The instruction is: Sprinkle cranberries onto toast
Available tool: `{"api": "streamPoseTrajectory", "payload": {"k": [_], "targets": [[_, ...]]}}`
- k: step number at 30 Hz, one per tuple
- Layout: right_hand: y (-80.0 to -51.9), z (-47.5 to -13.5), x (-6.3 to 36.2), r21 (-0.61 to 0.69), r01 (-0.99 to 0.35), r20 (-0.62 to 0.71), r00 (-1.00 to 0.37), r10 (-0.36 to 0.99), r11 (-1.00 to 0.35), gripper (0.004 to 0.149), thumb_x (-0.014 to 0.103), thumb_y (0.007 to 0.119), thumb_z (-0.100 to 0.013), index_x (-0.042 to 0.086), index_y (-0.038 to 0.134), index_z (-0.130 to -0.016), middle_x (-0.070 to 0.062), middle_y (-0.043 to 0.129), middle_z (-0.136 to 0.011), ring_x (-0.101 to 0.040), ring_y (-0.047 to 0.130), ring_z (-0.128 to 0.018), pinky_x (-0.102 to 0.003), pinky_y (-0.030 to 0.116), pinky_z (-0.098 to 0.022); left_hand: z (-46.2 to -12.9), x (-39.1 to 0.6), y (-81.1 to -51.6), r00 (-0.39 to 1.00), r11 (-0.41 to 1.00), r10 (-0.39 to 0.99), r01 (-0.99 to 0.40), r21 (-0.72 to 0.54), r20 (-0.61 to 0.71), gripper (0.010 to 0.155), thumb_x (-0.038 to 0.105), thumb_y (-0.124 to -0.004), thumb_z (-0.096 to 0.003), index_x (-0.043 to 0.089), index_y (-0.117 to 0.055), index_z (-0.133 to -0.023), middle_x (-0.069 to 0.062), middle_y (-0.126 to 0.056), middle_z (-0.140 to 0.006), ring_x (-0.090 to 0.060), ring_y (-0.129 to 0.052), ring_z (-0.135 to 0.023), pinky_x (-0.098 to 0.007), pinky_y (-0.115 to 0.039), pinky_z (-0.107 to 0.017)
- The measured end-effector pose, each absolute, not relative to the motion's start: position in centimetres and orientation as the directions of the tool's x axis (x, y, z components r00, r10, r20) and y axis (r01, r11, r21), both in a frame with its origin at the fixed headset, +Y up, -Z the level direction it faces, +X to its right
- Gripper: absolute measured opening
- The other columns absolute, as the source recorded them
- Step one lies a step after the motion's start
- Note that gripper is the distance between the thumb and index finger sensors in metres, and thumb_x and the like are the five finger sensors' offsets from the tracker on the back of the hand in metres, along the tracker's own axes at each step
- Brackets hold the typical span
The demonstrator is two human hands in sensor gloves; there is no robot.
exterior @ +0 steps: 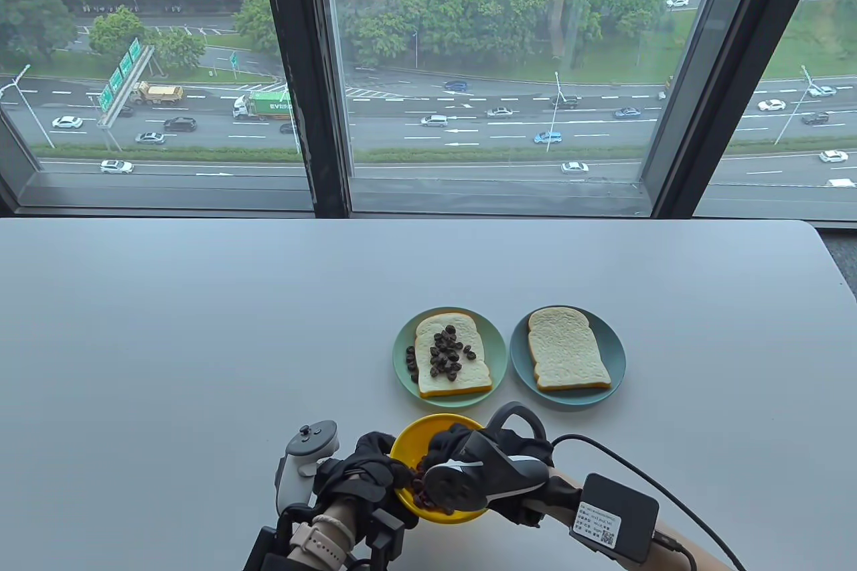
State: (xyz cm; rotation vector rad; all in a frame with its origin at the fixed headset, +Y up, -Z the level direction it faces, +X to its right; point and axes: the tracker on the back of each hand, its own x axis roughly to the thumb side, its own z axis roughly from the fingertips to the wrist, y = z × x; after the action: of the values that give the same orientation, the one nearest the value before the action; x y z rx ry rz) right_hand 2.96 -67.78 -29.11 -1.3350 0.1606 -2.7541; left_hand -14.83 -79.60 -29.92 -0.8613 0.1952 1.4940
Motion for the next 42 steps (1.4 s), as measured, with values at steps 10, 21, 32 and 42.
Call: {"api": "streamPoseTrajectory", "payload": {"k": [10, 21, 32, 42], "targets": [[-65.4, -35.1, 4.2, 0.103, -0.196, 0.594, -0.775, 0.218, -0.975, 0.039, 0.031, 0.089, -0.026, 0.038, 0.078, -0.063, 0.006, 0.083, -0.073, -0.016, 0.095, -0.053, -0.018, 0.099, -0.025, -29.8, -14.4, -79.3, 0.135, -0.152, 0.794, -0.901, -0.408, -0.593, 0.061, 0.021, -0.073, -0.0474, 0.026, -0.033, -0.094, -0.016, -0.056, -0.074, -0.032, -0.074, -0.049, -0.034, -0.096, -0.024], [-68.8, -49.2, 5.3, 0.086, -0.304, 0.156, -0.937, 0.314, -0.949, 0.039, 0.031, 0.088, -0.026, 0.038, 0.078, -0.063, 0.006, 0.082, -0.073, -0.016, 0.095, -0.054, -0.018, 0.099, -0.026, -29.7, -14.4, -79.1, 0.134, -0.16, 0.786, -0.898, -0.409, -0.603, 0.062, 0.021, -0.073, -0.0474, 0.026, -0.033, -0.094, -0.016, -0.056, -0.074, -0.032, -0.074, -0.049, -0.034, -0.096, -0.024], [-74.0, -53.8, 6.1, 0.114, -0.217, -0.066, -0.975, 0.211, -0.969, 0.041, 0.033, 0.085, -0.03, 0.036, 0.075, -0.07, 0.003, 0.08, -0.077, -0.017, 0.094, -0.056, -0.016, 0.098, -0.029, -29.9, -15.2, -79.2, 0.102, -0.192, 0.776, -0.902, -0.386, -0.623, 0.062, 0.021, -0.073, -0.0476, 0.026, -0.033, -0.094, -0.016, -0.056, -0.075, -0.032, -0.074, -0.049, -0.034, -0.096, -0.024], [-73.4, -52.8, 6.9, 0.088, -0.273, -0.029, -0.962, 0.272, -0.958, 0.046, 0.034, 0.079, -0.034, 0.031, 0.073, -0.08, -0.003, 0.079, -0.081, -0.021, 0.095, -0.059, -0.02, 0.096, -0.033, -29.8, -15.2, -79.5, 0.118, -0.184, 0.762, -0.903, -0.388, -0.636, 0.062, 0.021, -0.072, -0.0478, 0.026, -0.033, -0.095, -0.016, -0.056, -0.075, -0.032, -0.073, -0.049, -0.034, -0.096, -0.025]]}}
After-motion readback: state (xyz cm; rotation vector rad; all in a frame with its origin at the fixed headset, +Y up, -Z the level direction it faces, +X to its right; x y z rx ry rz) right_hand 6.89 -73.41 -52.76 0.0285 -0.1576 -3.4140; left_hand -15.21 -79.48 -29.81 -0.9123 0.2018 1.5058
